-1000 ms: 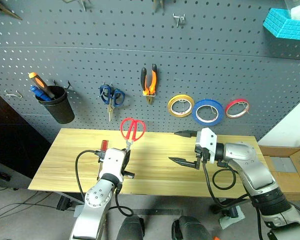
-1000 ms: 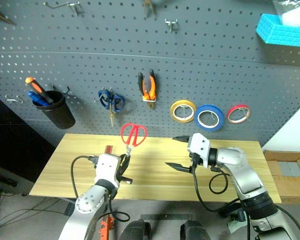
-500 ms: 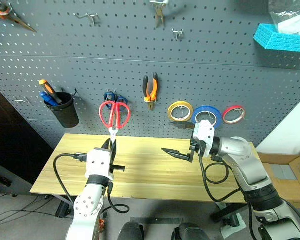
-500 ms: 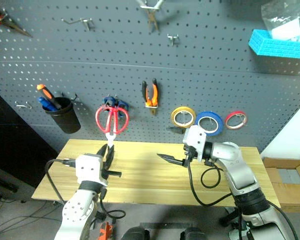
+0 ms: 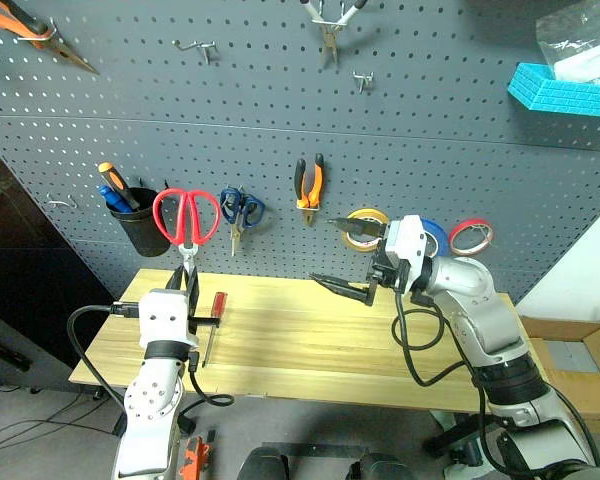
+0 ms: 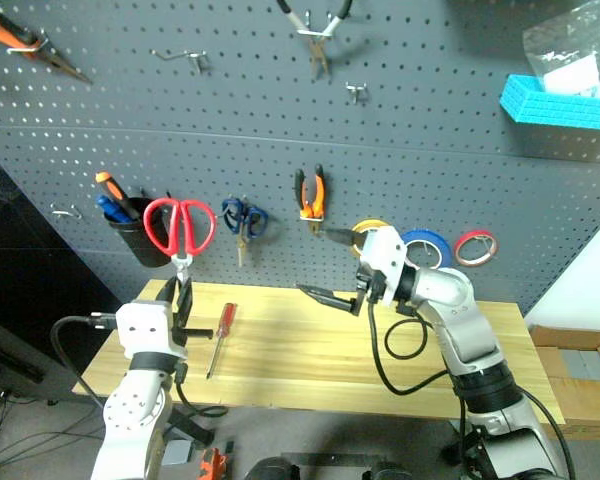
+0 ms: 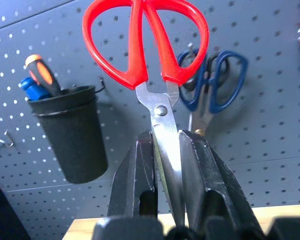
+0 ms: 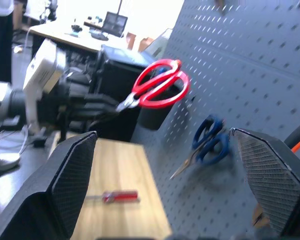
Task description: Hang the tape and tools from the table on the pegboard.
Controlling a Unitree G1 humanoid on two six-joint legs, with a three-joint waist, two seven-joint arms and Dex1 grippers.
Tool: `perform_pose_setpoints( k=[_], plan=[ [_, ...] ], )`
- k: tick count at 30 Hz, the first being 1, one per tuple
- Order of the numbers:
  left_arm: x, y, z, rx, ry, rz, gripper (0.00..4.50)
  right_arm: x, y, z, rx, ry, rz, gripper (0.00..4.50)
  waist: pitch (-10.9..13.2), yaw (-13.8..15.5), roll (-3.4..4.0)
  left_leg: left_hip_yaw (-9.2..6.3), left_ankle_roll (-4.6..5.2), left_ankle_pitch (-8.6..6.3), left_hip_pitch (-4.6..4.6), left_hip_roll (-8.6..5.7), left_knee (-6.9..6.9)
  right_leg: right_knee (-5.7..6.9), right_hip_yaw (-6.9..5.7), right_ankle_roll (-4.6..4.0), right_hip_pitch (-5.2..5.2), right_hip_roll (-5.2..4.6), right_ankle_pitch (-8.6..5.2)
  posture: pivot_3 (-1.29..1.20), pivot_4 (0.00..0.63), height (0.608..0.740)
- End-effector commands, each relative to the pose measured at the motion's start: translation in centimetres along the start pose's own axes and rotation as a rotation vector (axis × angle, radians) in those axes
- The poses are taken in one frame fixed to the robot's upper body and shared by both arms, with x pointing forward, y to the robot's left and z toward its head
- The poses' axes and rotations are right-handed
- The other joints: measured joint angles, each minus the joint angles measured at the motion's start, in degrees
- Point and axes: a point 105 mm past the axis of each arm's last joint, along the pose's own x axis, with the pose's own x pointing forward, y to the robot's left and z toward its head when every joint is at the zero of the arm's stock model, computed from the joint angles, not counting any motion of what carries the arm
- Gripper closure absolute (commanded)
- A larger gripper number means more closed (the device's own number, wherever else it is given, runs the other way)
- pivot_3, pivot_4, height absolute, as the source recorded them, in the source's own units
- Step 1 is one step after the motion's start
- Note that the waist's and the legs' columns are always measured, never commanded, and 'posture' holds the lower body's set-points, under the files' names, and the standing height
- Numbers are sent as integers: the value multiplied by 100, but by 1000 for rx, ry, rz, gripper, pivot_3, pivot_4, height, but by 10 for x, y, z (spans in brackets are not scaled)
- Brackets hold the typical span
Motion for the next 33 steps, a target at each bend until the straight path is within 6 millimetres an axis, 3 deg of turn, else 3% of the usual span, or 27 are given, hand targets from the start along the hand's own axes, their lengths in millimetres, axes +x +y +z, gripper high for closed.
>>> perform_pose_setpoints(
  k=[1,7,33],
  plan=[
    [10,6,11,-13,-68,23,4149,2,-11,17,-38,-66,-44,0,-5,26,-4,0,0,0,0,0,0,0,0,0,0,0,0,174,0,740],
    [26,0,19,-32,-105,-14,4149,5,-12,16,-42,-63,-58,0,-11,84,-9,0,0,0,-1,-1,0,1,0,0,0,0,1,165,0,740],
    [30,-13,15,-33,-53,-67,4149,-2,-12,11,-41,-30,-94,0,-18,70,-9,1,0,0,-1,0,-1,3,0,-1,-2,-2,1,143,5,740]
  ],
)
